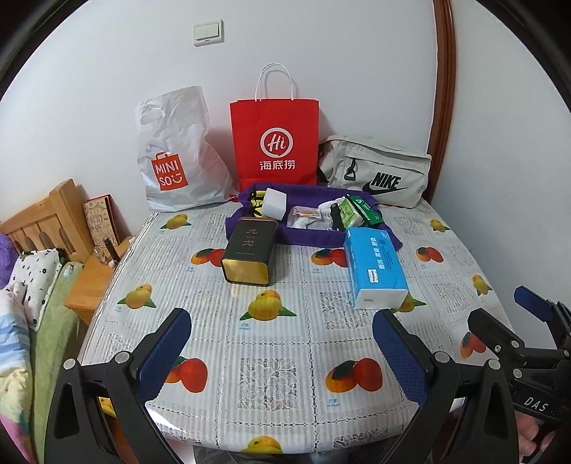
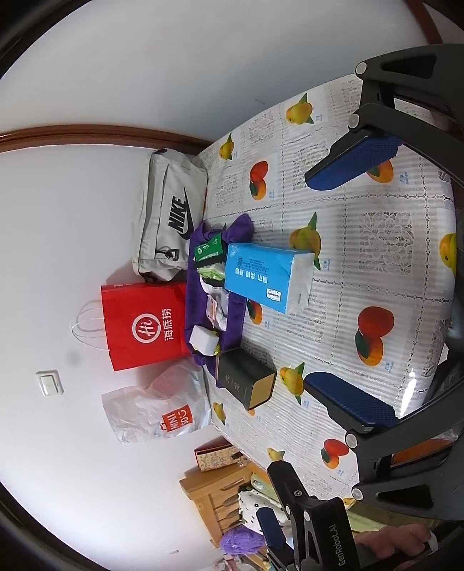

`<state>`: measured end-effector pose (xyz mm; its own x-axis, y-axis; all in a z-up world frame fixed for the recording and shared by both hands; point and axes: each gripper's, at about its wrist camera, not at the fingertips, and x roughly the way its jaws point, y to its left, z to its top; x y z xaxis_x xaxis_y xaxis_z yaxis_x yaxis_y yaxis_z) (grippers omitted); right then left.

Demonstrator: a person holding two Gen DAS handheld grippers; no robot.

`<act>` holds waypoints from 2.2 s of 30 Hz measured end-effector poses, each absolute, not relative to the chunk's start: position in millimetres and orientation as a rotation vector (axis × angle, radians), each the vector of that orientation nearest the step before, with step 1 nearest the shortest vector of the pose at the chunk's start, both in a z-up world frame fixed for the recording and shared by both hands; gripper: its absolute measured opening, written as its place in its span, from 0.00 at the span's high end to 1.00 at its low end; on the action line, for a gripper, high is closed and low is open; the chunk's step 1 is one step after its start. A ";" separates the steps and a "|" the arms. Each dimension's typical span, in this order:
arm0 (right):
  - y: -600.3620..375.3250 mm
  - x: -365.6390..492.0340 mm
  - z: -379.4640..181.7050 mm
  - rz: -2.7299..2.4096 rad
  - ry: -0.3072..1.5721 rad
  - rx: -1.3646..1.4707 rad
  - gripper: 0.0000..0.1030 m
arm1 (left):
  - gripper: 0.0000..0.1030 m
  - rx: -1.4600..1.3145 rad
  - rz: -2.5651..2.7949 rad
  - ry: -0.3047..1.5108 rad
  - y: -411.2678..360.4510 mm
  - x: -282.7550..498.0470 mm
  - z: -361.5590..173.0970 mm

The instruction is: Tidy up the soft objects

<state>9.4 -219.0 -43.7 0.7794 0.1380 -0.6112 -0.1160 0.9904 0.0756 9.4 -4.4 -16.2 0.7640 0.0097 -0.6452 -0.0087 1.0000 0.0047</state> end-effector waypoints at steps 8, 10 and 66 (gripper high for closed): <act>-216.3 7.8 -42.6 0.138 0.669 0.029 0.02 | 0.00 0.009 0.016 0.701 -4.5 6.4 -17.0; -216.3 7.7 -42.5 0.140 0.670 0.032 0.02 | 0.00 0.007 0.015 0.701 -3.9 5.8 -17.1; -217.6 11.0 -43.2 0.132 0.673 0.050 0.02 | 0.00 0.015 0.019 0.703 -4.4 3.7 -10.3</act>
